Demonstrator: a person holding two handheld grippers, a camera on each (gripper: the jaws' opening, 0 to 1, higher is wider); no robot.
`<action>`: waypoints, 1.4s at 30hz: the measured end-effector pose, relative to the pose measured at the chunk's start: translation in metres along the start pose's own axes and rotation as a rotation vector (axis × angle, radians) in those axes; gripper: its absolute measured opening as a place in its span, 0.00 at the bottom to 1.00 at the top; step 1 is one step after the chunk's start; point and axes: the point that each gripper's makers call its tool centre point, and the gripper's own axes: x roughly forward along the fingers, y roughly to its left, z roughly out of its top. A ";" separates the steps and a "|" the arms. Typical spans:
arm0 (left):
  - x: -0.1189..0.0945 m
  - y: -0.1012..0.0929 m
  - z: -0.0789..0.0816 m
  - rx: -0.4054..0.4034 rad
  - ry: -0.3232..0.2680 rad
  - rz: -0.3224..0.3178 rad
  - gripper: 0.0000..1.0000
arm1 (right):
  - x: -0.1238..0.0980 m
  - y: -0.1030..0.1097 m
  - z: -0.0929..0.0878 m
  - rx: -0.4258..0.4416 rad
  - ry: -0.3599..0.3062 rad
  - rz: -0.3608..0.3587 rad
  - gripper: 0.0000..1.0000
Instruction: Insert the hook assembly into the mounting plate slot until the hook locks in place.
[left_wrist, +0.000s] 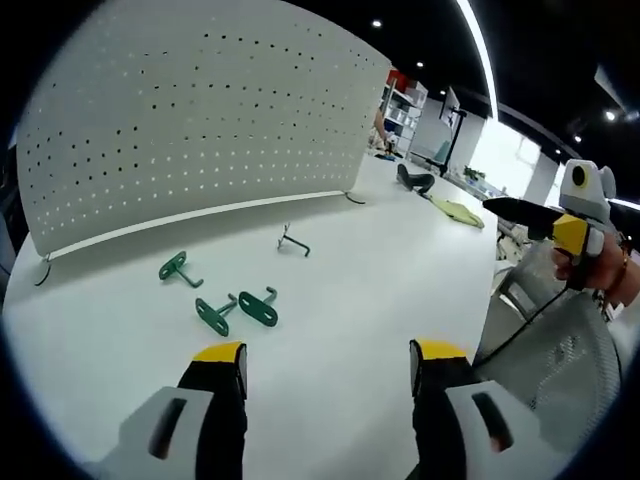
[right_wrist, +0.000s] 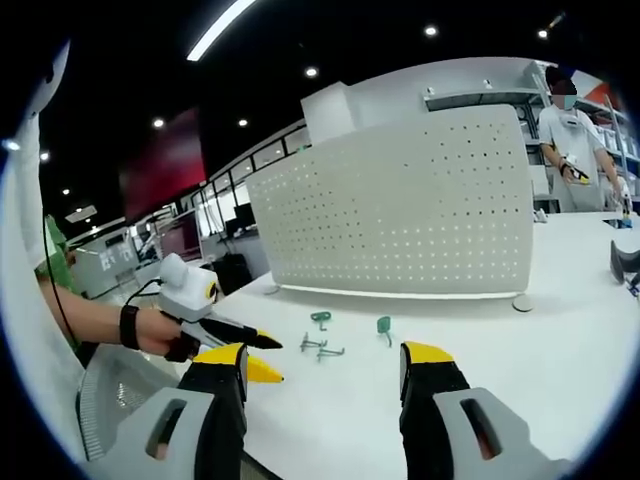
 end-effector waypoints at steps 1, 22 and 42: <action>0.001 0.001 0.000 -0.002 0.003 0.002 0.66 | 0.000 0.000 -0.001 0.001 0.002 -0.001 0.62; 0.014 0.021 -0.001 -0.079 0.023 0.054 0.52 | 0.007 -0.001 -0.007 0.012 0.022 0.003 0.61; 0.032 0.035 0.002 -0.111 0.040 0.114 0.38 | 0.007 -0.002 -0.005 0.003 0.024 0.010 0.61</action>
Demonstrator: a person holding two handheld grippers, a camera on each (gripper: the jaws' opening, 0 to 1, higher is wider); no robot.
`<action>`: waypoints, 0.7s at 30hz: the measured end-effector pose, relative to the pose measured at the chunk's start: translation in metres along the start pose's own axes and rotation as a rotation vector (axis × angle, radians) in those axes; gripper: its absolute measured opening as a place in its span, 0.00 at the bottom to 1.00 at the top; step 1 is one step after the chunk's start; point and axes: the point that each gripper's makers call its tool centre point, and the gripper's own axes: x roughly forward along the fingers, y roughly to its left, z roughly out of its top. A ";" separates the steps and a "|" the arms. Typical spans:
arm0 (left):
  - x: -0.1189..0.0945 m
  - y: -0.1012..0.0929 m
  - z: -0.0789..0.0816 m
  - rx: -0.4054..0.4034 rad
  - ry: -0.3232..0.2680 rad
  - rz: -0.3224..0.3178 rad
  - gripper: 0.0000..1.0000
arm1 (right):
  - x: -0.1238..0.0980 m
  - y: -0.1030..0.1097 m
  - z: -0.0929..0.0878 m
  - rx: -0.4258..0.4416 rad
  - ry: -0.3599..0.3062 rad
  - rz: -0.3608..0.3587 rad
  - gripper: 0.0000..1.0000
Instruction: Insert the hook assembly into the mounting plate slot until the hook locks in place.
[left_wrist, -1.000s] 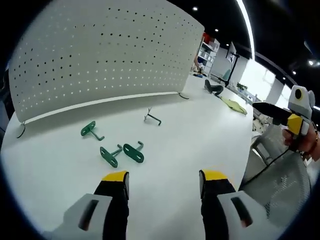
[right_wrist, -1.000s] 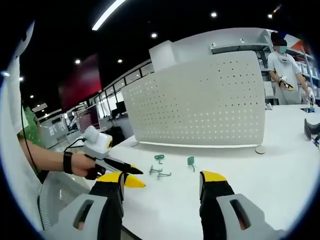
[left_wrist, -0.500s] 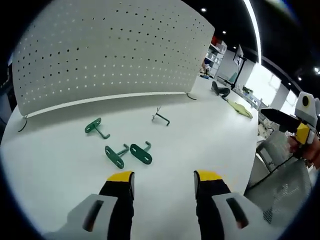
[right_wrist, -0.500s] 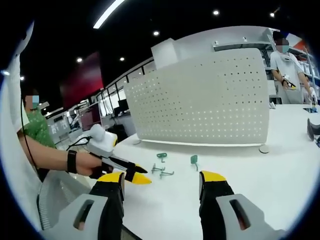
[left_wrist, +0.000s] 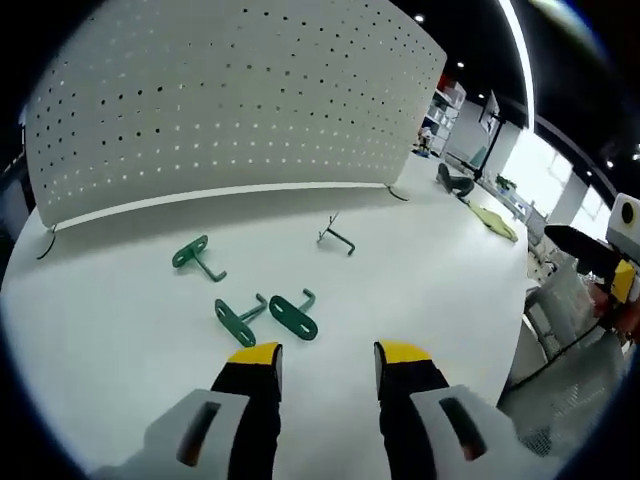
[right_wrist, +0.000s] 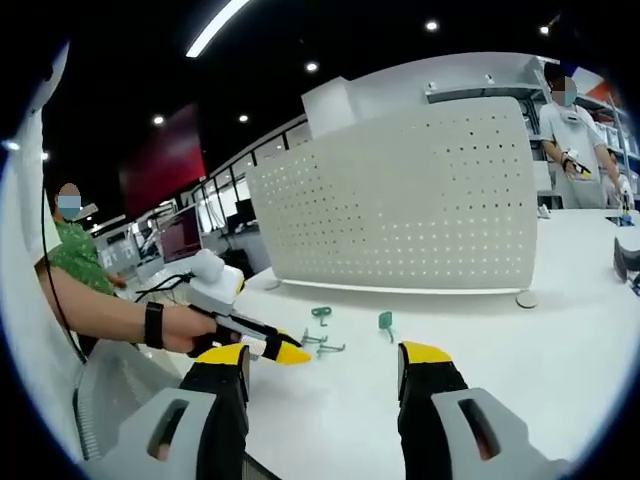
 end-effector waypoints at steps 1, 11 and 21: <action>0.001 0.000 0.000 -0.001 0.002 0.003 0.37 | 0.000 0.000 0.000 0.000 0.001 0.001 0.61; 0.009 0.002 -0.001 -0.017 0.024 0.031 0.30 | 0.002 -0.001 0.000 -0.010 0.011 0.010 0.60; 0.018 0.008 0.000 -0.032 0.053 0.078 0.25 | 0.001 -0.004 -0.002 -0.015 0.019 0.006 0.60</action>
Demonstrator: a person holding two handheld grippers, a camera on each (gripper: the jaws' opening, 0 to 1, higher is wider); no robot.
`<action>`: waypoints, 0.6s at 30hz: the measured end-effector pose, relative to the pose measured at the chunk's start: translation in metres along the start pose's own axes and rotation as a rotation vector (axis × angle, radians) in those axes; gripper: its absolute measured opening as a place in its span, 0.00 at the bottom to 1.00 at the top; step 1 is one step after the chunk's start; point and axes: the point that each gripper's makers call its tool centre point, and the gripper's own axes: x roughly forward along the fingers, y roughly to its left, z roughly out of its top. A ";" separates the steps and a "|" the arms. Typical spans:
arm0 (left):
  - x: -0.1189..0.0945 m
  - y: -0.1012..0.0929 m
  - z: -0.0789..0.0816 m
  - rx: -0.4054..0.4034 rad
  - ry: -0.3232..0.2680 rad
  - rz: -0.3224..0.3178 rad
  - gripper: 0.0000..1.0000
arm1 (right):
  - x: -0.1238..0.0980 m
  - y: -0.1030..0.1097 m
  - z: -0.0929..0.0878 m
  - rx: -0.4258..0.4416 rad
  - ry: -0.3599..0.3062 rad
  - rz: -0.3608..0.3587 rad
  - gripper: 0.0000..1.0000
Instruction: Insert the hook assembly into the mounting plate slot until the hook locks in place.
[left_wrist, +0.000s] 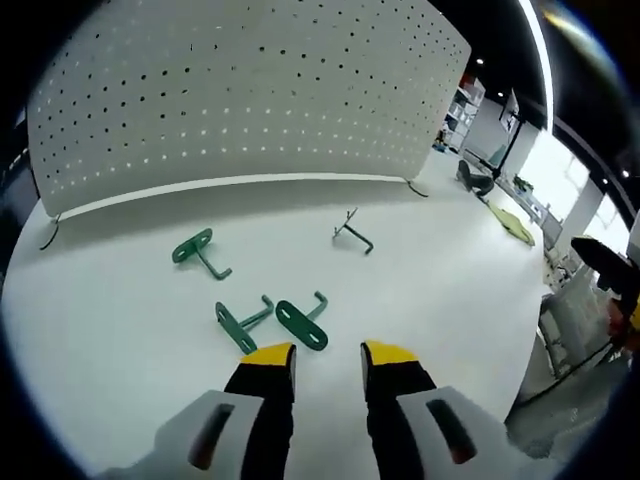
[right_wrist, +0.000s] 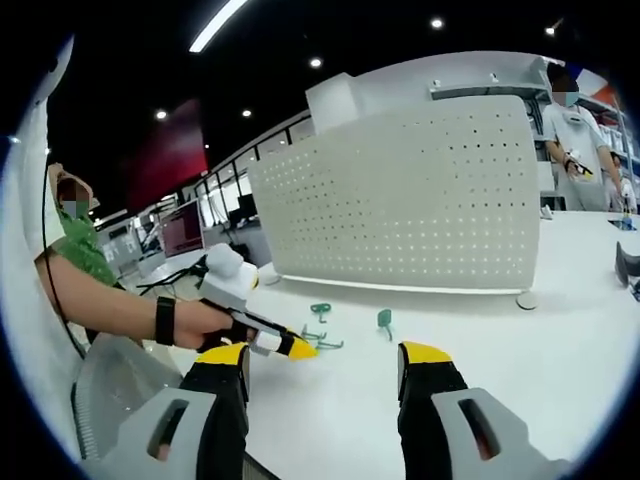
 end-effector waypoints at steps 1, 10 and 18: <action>0.000 0.000 0.000 0.000 0.001 0.004 0.25 | 0.000 -0.001 0.000 0.001 0.000 -0.002 0.60; 0.007 0.002 0.003 -0.029 0.015 0.019 0.25 | -0.003 -0.005 -0.001 0.011 -0.003 -0.016 0.60; 0.014 0.005 0.004 -0.059 0.031 0.024 0.23 | -0.004 -0.006 -0.001 0.014 -0.006 -0.026 0.61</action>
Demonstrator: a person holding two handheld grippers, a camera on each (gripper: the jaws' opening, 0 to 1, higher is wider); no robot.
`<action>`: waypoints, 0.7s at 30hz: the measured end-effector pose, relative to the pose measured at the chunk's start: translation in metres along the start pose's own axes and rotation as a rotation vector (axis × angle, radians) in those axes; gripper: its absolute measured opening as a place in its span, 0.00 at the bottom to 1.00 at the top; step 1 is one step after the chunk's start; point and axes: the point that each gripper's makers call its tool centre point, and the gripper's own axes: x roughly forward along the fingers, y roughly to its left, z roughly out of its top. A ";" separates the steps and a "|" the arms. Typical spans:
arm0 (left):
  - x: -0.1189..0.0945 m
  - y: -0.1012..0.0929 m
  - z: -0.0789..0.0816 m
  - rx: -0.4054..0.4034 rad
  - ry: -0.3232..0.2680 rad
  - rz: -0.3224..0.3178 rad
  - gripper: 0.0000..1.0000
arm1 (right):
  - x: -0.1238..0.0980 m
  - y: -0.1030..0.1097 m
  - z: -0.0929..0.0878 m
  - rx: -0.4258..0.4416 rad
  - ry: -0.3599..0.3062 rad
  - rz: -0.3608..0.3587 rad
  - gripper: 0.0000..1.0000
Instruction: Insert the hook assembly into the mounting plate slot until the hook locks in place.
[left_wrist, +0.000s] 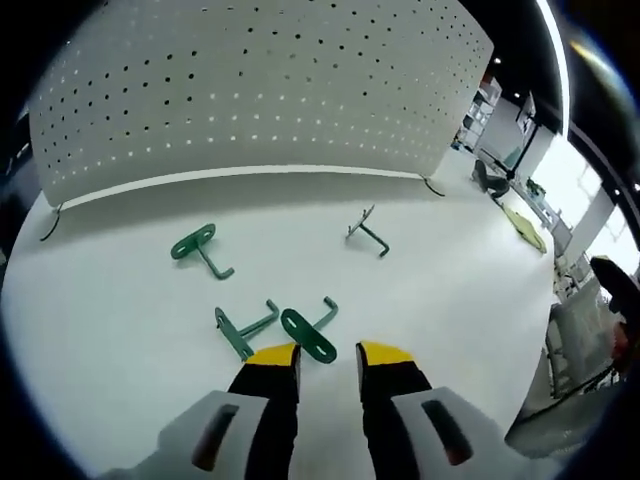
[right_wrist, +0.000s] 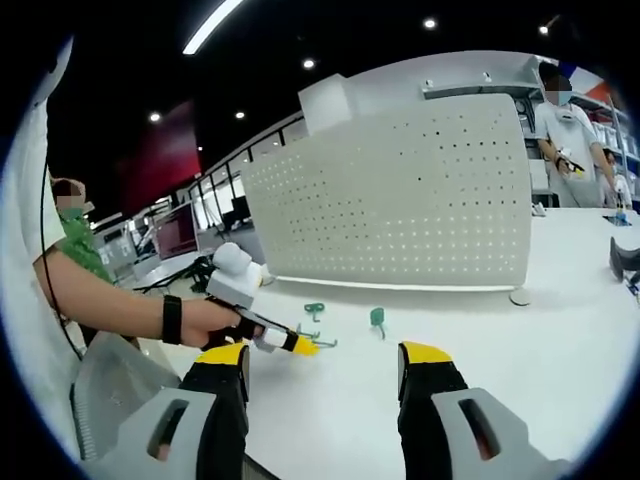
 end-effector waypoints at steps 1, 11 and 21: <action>0.001 0.000 -0.001 -0.009 0.007 -0.001 0.23 | 0.000 0.000 0.000 -0.002 -0.001 -0.001 0.61; 0.007 0.003 0.001 -0.027 0.027 0.014 0.20 | 0.001 -0.005 0.000 -0.004 0.002 -0.011 0.61; 0.007 0.007 -0.002 0.006 0.040 0.030 0.07 | 0.002 -0.006 -0.003 -0.015 0.020 -0.014 0.61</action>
